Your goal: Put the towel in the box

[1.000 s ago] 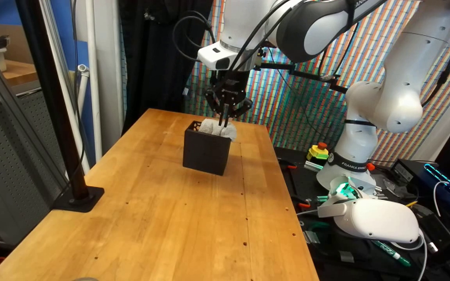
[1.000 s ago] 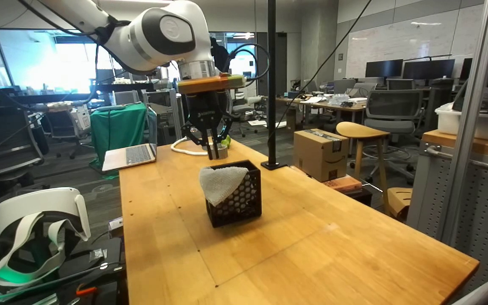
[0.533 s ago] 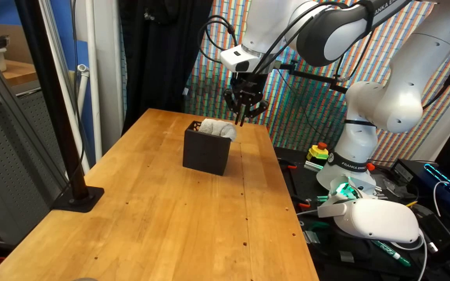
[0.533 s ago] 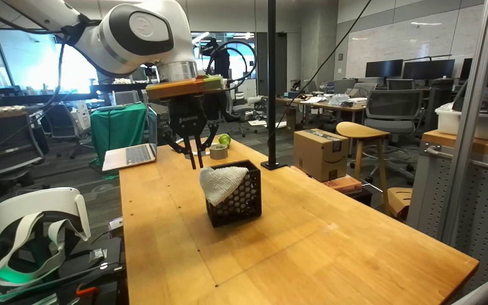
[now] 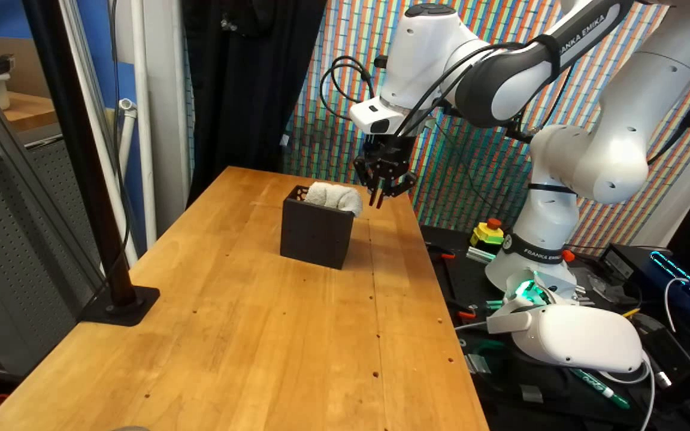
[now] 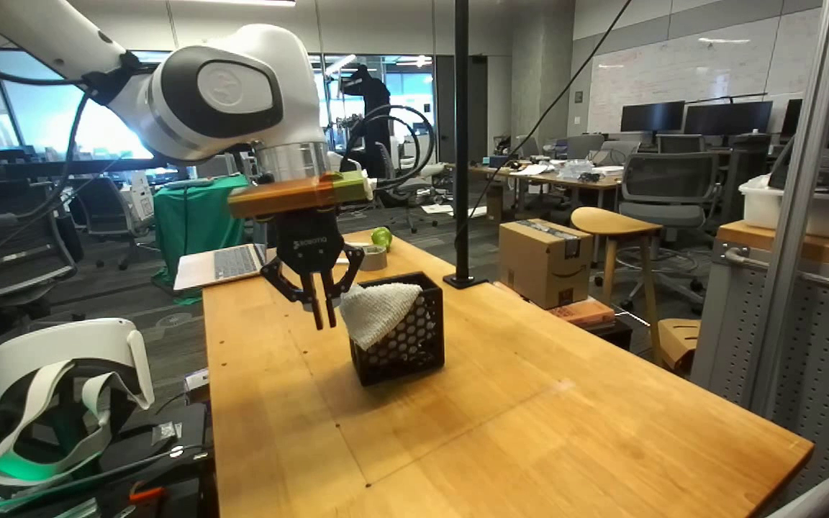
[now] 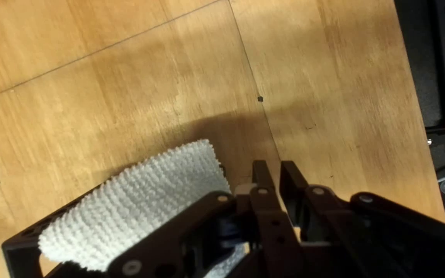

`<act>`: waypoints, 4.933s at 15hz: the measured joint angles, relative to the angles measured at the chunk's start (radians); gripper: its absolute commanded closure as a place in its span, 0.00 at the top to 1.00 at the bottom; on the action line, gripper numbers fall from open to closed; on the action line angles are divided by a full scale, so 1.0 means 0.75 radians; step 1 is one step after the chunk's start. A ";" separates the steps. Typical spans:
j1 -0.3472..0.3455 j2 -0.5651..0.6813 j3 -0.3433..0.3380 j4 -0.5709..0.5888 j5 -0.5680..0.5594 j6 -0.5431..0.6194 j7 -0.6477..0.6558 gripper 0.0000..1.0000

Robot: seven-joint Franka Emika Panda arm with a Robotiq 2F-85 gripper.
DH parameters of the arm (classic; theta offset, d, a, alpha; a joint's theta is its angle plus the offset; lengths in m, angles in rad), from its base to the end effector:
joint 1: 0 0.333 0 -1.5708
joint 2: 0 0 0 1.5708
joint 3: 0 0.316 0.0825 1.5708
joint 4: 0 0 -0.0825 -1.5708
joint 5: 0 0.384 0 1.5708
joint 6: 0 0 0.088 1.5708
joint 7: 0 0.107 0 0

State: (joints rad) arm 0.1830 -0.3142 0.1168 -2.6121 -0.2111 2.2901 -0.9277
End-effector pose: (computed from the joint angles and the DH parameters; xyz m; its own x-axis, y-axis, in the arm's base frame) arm 0.3936 0.1152 0.3574 0.2121 0.9626 -0.1685 0.9756 -0.1985 0.0942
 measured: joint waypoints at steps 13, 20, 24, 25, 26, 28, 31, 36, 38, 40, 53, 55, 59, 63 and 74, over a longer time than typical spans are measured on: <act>-0.062 0.158 -0.104 -0.027 0.000 0.157 0.004 0.16; -0.091 0.186 -0.105 -0.009 -0.009 0.277 0.014 0.16; -0.094 0.181 -0.107 -0.020 0.010 0.373 0.011 0.16; -0.093 0.179 -0.108 -0.025 0.023 0.399 0.002 0.16; -0.090 0.178 -0.109 -0.030 0.044 0.424 -0.017 0.16; -0.079 0.174 -0.114 -0.040 0.104 0.469 -0.080 0.16; -0.045 0.158 -0.137 -0.059 0.230 0.517 -0.226 0.16; 0.015 0.115 -0.180 -0.086 0.418 0.525 -0.443 0.16; 0.033 0.096 -0.191 -0.097 0.466 0.525 -0.501 0.16; 0.048 0.076 -0.201 -0.108 0.503 0.525 -0.548 0.16; 0.214 -0.119 -0.271 -0.161 0.721 0.558 -0.788 0.16; 0.231 -0.135 -0.271 -0.161 0.721 0.566 -0.788 0.16; 0.253 -0.141 -0.274 -0.163 0.721 0.567 -0.788 0.16; 0.265 -0.139 -0.276 -0.169 0.721 0.567 -0.788 0.16; 0.235 -0.041 -0.230 -0.112 0.601 0.548 -0.712 0.16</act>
State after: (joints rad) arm 0.3596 -0.3447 -0.0557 -2.6962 0.2398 2.7010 -1.4618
